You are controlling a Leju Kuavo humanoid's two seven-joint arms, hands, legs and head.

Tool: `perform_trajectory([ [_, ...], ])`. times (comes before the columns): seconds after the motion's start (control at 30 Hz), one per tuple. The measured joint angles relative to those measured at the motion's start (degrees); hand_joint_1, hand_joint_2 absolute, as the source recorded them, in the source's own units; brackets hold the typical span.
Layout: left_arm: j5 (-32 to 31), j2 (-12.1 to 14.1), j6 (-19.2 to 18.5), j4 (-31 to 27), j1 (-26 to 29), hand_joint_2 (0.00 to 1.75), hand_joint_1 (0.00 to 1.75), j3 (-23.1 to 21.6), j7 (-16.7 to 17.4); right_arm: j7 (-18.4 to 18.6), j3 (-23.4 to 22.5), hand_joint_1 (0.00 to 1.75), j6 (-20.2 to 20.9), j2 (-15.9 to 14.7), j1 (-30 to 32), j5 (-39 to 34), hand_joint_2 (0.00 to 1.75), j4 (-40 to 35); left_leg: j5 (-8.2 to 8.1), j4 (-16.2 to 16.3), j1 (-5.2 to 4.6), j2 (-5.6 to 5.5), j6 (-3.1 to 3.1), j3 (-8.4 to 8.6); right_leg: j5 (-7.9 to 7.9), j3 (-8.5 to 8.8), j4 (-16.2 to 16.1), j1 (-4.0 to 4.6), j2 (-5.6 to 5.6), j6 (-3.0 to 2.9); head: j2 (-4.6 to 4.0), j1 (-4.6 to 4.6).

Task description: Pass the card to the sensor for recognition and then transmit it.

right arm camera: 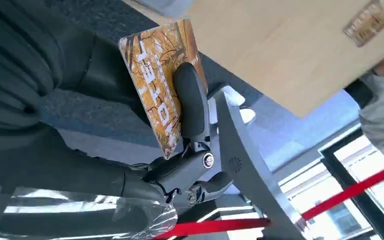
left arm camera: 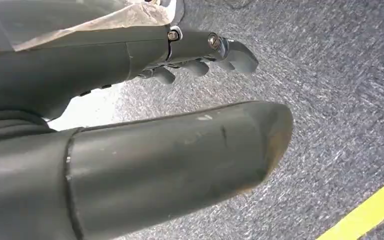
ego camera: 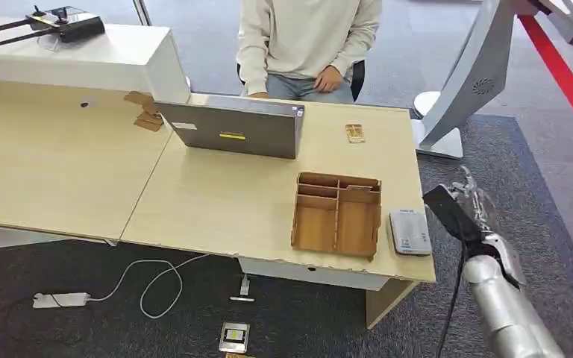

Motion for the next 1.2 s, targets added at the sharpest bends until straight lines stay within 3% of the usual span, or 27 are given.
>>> perform_trajectory([
  [0.13, -0.92, 0.00, 0.02, -0.02, -0.03, 0.00, 0.00, 0.00, -0.68, -0.97, -0.90, 1.75, -0.53, 0.24, -0.14, -3.25, 1.75, -4.49, 0.00, 0.00, 0.00, 0.01, 0.00, 0.00, 0.00, -0.02, 0.01, 0.00, 0.00, 0.00, 0.00, -0.02],
  [0.23, -2.06, 0.00, 0.02, 0.00, -0.01, 0.00, 0.00, -0.02, -1.31, 0.46, -1.38, 1.75, -0.24, 0.20, -0.78, -4.21, 1.75, -8.43, 0.00, 0.00, 0.00, 0.00, 0.00, 0.00, 0.00, -0.03, 0.01, 0.00, 0.00, 0.00, 0.00, 0.00],
  [0.57, -3.43, 0.02, -0.61, 0.00, -0.06, 0.00, 0.00, -0.13, -1.88, 2.49, -1.62, 1.75, 1.51, -0.52, -1.24, -2.23, 1.75, -15.64, 0.00, 0.00, 0.00, 0.01, 0.00, -0.02, 0.00, -0.02, 0.00, 0.00, 0.00, 0.00, 0.00, 0.00],
  [0.77, -4.94, 0.02, -1.81, -0.02, -0.83, 0.00, 0.00, -0.30, -1.75, 1.85, -0.16, 1.75, 3.45, 0.92, -6.26, 5.50, 1.75, -13.87, 0.04, -0.01, 0.02, 0.02, -0.02, -0.08, 0.03, -0.09, 0.03, 0.01, 0.01, -0.04, 0.00, -0.02],
  [1.2, -6.56, -0.07, -2.27, -0.02, -2.08, 0.00, 0.00, -1.60, -1.38, 0.59, 3.60, 1.75, 3.36, 5.13, -16.83, 11.49, 1.75, -4.14, 0.06, -0.01, 0.03, -0.05, -0.04, -0.18, 0.03, -0.17, 0.05, 0.03, -0.01, -0.04, 0.00, -0.02],
])
